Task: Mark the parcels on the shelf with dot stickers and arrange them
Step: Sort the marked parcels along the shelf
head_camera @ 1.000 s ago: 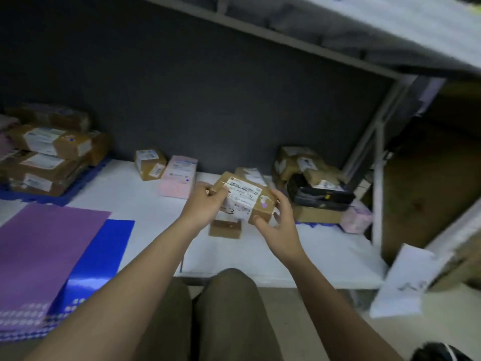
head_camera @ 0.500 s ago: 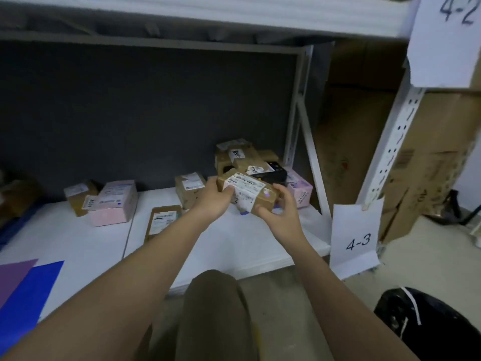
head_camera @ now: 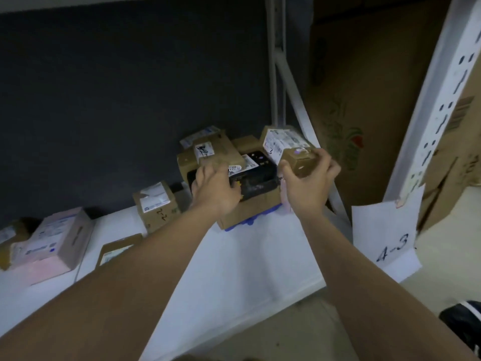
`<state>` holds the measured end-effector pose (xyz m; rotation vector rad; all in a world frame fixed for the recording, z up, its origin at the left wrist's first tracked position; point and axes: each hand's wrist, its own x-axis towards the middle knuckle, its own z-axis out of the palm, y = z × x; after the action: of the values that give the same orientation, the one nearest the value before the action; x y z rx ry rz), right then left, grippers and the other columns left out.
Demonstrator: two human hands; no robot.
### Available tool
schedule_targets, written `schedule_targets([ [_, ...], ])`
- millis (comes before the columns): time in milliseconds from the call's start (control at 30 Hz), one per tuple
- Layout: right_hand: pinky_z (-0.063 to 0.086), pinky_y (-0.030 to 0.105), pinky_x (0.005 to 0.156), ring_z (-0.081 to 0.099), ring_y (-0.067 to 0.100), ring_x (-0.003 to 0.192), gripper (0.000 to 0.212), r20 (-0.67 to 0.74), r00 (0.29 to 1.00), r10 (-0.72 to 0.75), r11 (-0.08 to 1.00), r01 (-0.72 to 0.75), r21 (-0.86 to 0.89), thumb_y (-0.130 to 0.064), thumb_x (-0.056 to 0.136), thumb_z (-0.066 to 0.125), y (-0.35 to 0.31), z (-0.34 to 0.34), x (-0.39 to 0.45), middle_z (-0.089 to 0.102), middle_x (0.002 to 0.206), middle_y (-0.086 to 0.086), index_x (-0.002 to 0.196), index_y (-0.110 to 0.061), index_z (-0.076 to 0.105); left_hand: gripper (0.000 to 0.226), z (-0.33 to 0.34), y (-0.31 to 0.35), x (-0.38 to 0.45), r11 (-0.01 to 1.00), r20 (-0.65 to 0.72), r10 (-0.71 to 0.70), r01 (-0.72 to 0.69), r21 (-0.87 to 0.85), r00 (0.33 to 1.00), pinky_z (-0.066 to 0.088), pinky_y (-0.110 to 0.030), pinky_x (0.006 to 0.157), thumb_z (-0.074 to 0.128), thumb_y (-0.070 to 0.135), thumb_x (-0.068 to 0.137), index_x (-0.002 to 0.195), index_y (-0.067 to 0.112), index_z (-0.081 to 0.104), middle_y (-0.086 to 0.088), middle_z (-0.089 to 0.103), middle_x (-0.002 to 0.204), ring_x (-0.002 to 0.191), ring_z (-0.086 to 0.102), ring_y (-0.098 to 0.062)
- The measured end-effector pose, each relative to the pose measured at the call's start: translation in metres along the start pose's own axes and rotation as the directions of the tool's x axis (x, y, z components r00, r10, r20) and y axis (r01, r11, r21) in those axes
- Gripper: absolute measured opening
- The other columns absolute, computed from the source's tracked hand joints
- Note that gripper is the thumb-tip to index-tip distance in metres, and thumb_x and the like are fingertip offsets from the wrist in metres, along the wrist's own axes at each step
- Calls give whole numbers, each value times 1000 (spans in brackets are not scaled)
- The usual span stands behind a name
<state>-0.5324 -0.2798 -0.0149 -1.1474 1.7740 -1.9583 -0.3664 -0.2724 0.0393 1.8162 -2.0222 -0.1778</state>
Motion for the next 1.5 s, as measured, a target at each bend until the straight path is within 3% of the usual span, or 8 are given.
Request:
schedule_targets([
  [267, 42, 31, 98, 46, 23, 122, 68, 127, 990, 63, 978, -36, -205, -22, 76, 79, 53, 30, 48, 28, 143, 5, 132, -18, 41, 62, 35, -14, 42, 999, 25, 22, -23, 32, 999, 5, -46, 116, 49, 26, 94, 148, 25, 19, 2, 11, 157, 145, -6, -24],
  [367, 40, 44, 106, 45, 23, 126, 70, 265, 953, 145, 984, -110, -141, -40, 75, 75, 66, 31, 52, 34, 145, -1, 136, -28, 41, 64, 44, -13, 45, 1000, 11, 20, -20, 17, 1000, 6, -44, 115, 49, 24, 93, 148, 23, 17, 2, 11, 156, 144, -8, -23],
  [467, 21, 56, 115, 21, 25, 144, 83, 362, 918, 160, 977, -94, -192, -62, 77, 58, 66, 28, 53, 22, 157, -2, 148, -39, 20, 66, 45, -13, 46, 998, -3, 42, -42, 38, 999, 7, -44, 115, 50, 24, 92, 148, 22, 16, 1, 10, 156, 144, -4, -22],
  [567, 1, 49, 119, -6, 24, 148, 86, 407, 900, 159, 933, -2, -360, -32, 91, 61, 52, 14, 42, -4, 161, 1, 153, -32, 1, 69, 42, -13, 40, 998, 12, 49, -50, 39, 999, 2, -45, 116, 50, 25, 92, 150, 23, 13, 0, 5, 158, 145, -7, -22],
  [733, 18, 47, 119, -1, 20, 147, 77, 459, 888, -16, 945, 164, -283, -12, 89, 58, 13, -3, -22, 4, 161, -1, 152, -27, 16, 65, 25, -26, -6, 1000, 14, 9, -9, -4, 1000, 5, -43, 118, 49, 26, 92, 149, 23, 18, 0, 8, 157, 145, 0, -22],
  [1000, 30, 39, 113, 9, 19, 147, 68, 691, 715, -108, 945, 291, -152, -22, 92, 59, -54, 30, -157, 9, 160, 1, 150, -22, 23, 52, -33, -124, -103, 985, -13, -171, 171, 24, 985, 31, -41, 104, 53, 33, 92, 141, 22, 37, -8, 38, 144, 131, 32, -33],
  [1233, 31, 40, 108, 26, 27, 140, 83, 932, 344, 115, 893, 376, -249, -28, 91, 61, -63, 103, -242, 21, 156, 6, 152, -17, 6, 51, -36, -247, -142, 888, 121, -454, 460, -26, 883, 44, -44, 97, 57, 29, 90, 136, 11, 41, -18, 48, 129, 116, 49, -38],
  [1500, 30, 40, 99, 28, 30, 128, 53, 883, 306, 356, 834, 322, -448, -50, 85, 52, -22, 161, -279, 42, 131, 9, 131, -24, 46, 47, 1, -292, -131, 740, 209, -618, 650, -174, 758, 47, -43, 91, 48, 38, 94, 124, 2, 47, -22, 45, 126, 110, 51, -38],
])
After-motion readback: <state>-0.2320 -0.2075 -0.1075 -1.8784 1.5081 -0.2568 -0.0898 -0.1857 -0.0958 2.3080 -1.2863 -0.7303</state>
